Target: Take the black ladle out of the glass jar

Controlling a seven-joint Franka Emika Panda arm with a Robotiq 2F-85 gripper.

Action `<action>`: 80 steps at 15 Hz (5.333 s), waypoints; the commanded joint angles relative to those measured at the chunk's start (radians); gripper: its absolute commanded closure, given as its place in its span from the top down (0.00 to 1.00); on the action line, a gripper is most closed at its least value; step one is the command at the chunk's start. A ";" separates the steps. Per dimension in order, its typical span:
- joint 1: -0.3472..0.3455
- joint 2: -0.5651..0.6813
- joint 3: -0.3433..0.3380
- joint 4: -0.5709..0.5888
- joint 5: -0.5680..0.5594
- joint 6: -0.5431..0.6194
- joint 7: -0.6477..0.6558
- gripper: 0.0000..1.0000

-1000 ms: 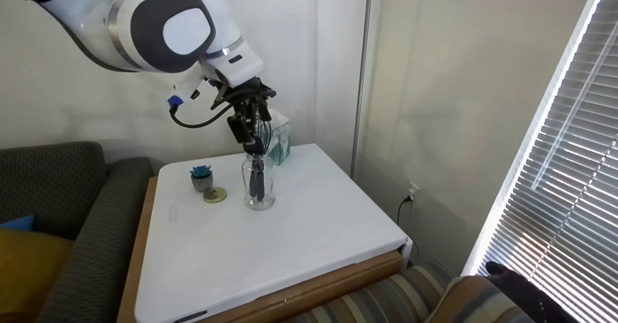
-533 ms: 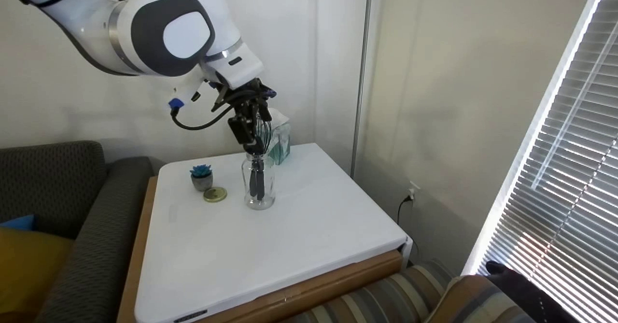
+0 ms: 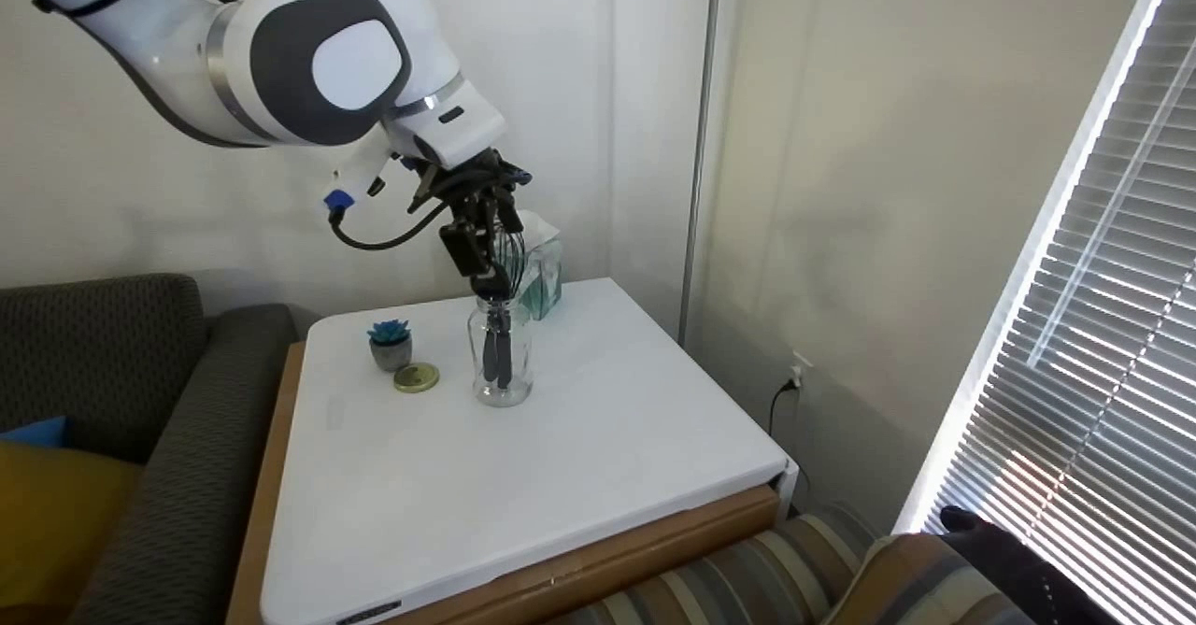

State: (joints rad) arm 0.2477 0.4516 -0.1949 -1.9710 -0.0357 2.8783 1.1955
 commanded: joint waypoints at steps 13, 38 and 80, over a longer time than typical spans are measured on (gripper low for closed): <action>-0.063 0.005 0.095 -0.003 0.132 0.021 -0.113 1.00; -0.096 0.037 0.135 -0.005 0.205 0.000 -0.154 0.42; 0.045 0.081 -0.020 0.154 0.110 0.038 -0.070 0.02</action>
State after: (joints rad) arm 0.2751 0.5521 -0.1903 -1.8106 0.0899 2.9025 1.0998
